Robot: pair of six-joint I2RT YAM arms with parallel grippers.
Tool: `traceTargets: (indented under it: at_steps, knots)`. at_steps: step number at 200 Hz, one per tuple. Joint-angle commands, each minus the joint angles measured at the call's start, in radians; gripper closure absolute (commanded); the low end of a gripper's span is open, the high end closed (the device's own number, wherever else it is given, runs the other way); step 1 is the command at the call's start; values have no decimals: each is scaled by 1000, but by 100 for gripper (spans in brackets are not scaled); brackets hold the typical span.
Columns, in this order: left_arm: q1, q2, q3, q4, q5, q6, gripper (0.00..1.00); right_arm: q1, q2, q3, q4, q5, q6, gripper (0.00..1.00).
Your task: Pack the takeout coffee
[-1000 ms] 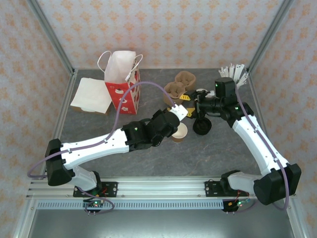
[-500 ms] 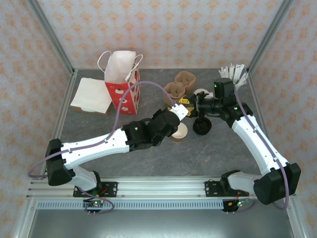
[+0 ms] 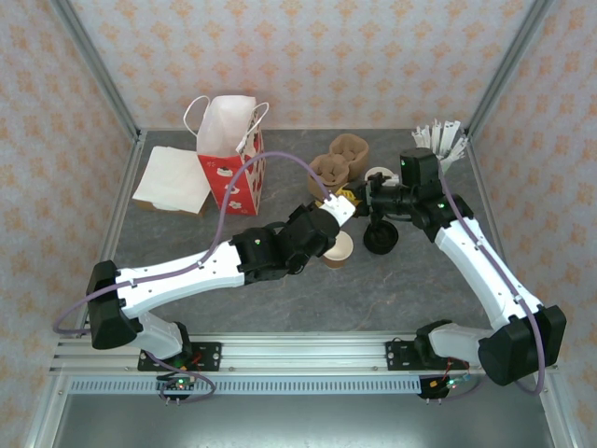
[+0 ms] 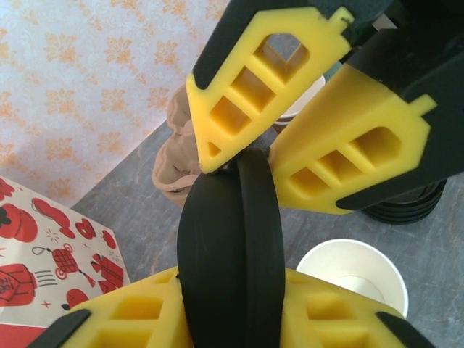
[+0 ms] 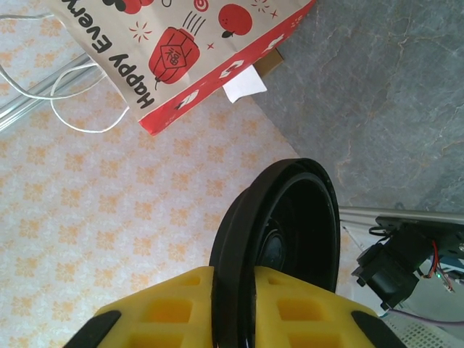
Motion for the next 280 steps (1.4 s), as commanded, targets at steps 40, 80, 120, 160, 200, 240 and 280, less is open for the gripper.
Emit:
traceTargets:
  at_steps: [40, 80, 120, 160, 200, 240, 280]
  knots:
    - [-1, -104, -4, 22, 111, -67, 26, -37, -5, -29, 115, 44, -172, 84]
    - [131, -282, -111, 75, 311, -274, 10, -147, -20, -44, 163, 36, -431, 86]
    - [360, -417, -247, 232, 593, -617, 2, -202, -98, -109, 459, -60, -463, 86]
    - [517, -412, -351, 528, 860, -967, 3, -202, -106, -55, 690, -175, -419, 86]
    - [539, -336, -342, 770, 991, -1150, 7, -191, -114, 2, 847, -209, -323, 85]
    - [550, -265, -315, 958, 1052, -1274, 15, -114, -99, 69, 867, -195, -299, 85]
    - [550, -234, -292, 1051, 1069, -1321, 23, -89, -74, 94, 951, -169, -218, 85]
